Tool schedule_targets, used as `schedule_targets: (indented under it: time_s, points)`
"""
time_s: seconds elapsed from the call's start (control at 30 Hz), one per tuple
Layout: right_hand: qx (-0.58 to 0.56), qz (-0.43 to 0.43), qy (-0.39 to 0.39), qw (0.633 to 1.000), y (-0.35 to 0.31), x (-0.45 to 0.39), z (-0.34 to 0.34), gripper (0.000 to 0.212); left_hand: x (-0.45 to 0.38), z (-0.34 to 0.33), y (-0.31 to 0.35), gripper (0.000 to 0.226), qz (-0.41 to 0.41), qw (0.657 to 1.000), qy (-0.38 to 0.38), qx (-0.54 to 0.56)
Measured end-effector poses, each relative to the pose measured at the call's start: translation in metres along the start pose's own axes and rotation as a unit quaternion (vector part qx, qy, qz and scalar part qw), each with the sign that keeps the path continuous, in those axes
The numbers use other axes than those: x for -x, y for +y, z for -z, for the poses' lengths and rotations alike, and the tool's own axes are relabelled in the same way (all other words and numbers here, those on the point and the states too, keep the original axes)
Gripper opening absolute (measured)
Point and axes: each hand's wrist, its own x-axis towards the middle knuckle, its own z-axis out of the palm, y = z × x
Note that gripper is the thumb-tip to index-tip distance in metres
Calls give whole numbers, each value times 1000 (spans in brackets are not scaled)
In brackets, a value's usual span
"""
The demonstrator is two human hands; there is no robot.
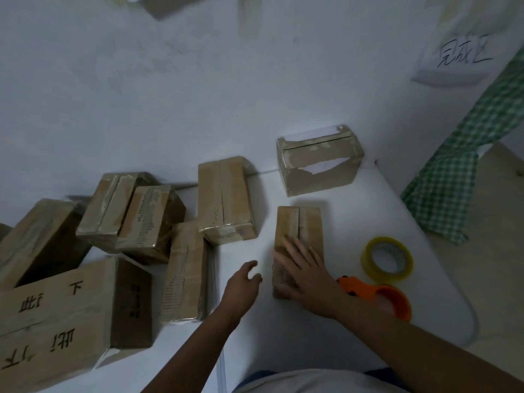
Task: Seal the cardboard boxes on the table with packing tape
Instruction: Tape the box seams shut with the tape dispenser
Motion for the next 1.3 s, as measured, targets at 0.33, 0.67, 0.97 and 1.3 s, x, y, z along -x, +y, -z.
schedule_targets:
  time_s: [0.33, 0.67, 0.97, 1.3]
  points:
    - [-287, -199, 121, 929, 35, 39, 20, 58, -30, -72, 69, 103, -158, 928, 42, -335]
    - [-350, -246, 169, 888, 37, 40, 19, 54, -51, 0, 49, 115, -194, 843, -159, -476]
    - [-350, -274, 146, 884, 30, -2, 22, 55, -15, -10, 25, 113, -218, 854, -106, -461]
    - [-365, -258, 190, 874, 17, 55, 2, 32, -15, 16, 10, 86, -311, 812, -57, -490]
